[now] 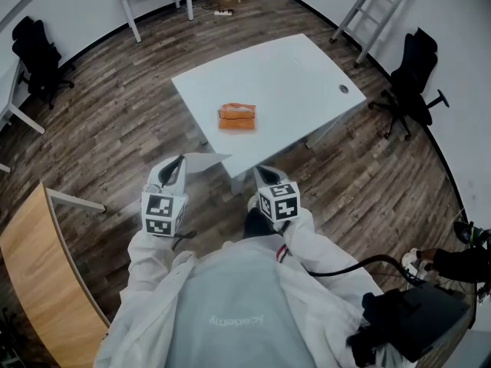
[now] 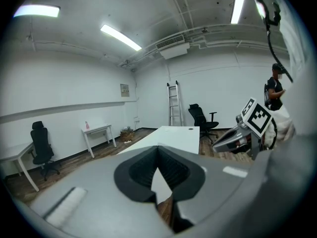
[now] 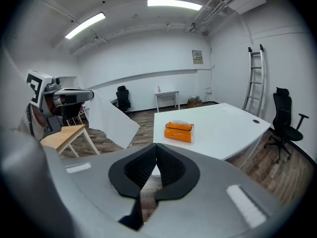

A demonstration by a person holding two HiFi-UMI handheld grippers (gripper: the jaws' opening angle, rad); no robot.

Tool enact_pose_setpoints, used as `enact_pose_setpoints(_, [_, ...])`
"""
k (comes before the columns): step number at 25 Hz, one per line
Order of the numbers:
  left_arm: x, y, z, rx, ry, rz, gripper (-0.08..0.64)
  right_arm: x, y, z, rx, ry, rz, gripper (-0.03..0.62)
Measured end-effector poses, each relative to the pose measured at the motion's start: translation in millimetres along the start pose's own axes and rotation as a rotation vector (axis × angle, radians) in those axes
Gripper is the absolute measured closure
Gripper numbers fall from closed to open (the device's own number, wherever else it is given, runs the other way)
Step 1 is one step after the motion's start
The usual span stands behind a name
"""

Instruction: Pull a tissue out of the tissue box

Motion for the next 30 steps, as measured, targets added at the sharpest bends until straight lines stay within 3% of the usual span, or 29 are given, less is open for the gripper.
enact_pose_setpoints(14, [-25, -32, -24, -0.028, 0.047, -0.013, 0.56, -34, 13, -20, 0.047, -0.02, 0.012, 0.589])
enact_pose_setpoints(30, [-26, -68, -24, -0.069, 0.053, 0.036, 0.56, -62, 6, 16, -0.004, -0.124, 0.069, 0.589])
Point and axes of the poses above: the fingertips, and each gripper's own axes: x forward along the fingers, y to its left, z out of its top, the point moved 2 cm from there along -x, backward along the fingers, and after that the axes turned 1 degree about -x, right-handed, at the moved point
